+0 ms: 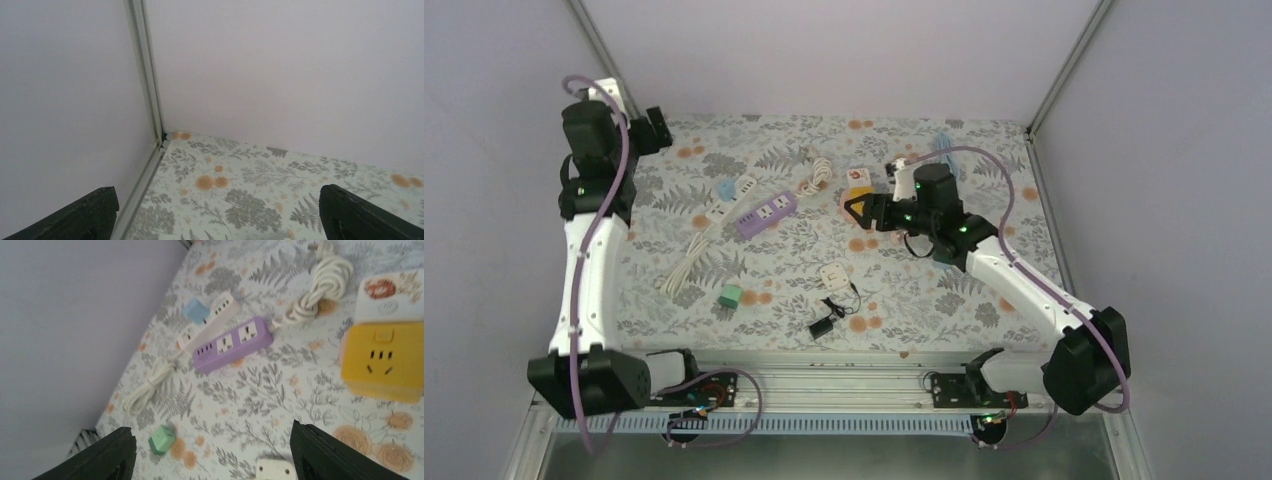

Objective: Insert the plug

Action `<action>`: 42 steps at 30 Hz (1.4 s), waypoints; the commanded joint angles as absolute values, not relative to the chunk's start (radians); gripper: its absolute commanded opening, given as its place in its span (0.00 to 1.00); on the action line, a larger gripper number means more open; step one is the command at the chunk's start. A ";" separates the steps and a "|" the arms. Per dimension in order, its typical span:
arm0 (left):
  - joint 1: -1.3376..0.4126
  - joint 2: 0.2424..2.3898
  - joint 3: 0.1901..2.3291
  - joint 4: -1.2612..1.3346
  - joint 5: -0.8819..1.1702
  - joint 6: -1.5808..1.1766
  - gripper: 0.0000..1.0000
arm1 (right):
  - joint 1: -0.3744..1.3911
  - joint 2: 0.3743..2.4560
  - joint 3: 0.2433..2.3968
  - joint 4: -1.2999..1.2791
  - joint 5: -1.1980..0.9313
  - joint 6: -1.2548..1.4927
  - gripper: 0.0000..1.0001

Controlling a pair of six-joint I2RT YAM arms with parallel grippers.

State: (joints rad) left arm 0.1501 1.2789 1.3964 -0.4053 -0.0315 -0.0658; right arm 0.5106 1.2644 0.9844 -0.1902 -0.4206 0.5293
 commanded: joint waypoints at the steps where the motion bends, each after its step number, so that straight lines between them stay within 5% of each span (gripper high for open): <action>1: 0.154 1.126 1.285 -0.340 -0.015 -0.227 1.00 | 0.594 1.288 1.000 -0.353 -0.279 0.436 0.79; 7: 0.143 0.954 1.048 -0.264 0.483 -0.257 0.99 | 0.677 1.251 0.915 -0.425 -0.288 0.356 0.79; 10: 0.114 0.889 0.925 -0.238 0.571 -0.295 0.98 | 0.725 1.285 0.880 -0.441 -0.322 0.438 0.79; 21: 0.088 0.819 0.796 -0.317 0.549 -0.238 0.99 | 0.954 1.291 0.814 -0.515 -0.247 0.405 0.82; 33: 0.087 0.816 0.823 -0.362 0.488 -0.176 1.00 | 1.067 1.436 0.839 -0.587 -0.222 0.344 0.58; 42: 0.085 0.816 0.827 -0.365 0.520 -0.165 1.00 | 1.124 1.605 0.948 -0.482 -0.127 0.279 0.76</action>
State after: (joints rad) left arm 0.0875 0.8242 0.7948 -0.3649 0.4915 -0.1875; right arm 1.1084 1.5673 0.8799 -0.5468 -0.1974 0.3241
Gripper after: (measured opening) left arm 0.999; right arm 0.729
